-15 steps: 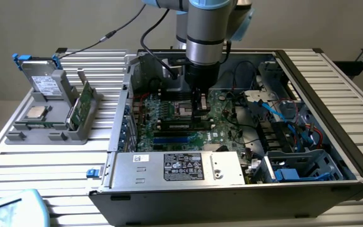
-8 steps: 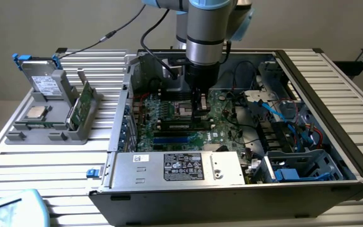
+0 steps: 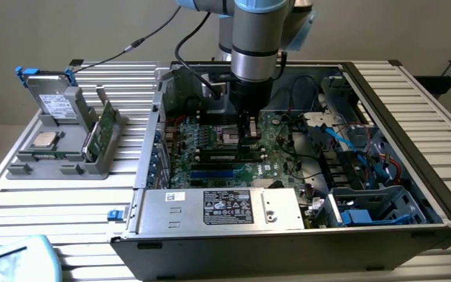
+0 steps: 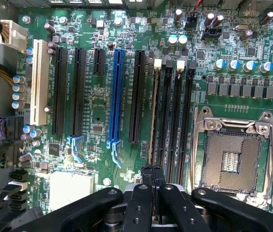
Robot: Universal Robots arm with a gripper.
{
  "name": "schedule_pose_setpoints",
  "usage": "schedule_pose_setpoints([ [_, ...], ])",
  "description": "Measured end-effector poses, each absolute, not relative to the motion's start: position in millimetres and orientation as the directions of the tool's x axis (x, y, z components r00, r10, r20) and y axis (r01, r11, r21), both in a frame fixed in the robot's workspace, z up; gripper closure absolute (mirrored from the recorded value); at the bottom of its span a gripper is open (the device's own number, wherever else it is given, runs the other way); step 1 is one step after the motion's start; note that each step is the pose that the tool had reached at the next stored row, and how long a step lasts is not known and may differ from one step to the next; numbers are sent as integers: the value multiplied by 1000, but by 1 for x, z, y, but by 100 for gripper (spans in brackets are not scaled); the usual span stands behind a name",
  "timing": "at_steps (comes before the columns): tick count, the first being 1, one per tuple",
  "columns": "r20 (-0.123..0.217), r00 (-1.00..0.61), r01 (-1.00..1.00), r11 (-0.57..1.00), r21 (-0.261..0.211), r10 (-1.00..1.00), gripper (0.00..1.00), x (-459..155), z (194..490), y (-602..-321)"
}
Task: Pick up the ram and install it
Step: 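Press down the ram until it locks into place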
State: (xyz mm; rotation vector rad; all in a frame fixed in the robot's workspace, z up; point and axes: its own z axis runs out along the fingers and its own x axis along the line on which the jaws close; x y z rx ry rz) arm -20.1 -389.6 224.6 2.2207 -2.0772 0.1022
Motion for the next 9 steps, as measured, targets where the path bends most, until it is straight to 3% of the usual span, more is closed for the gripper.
schedule_pose_setpoints([
  [9, 116, 68, -998, -65, 26, -991, 89, -26, 228, -390],
])
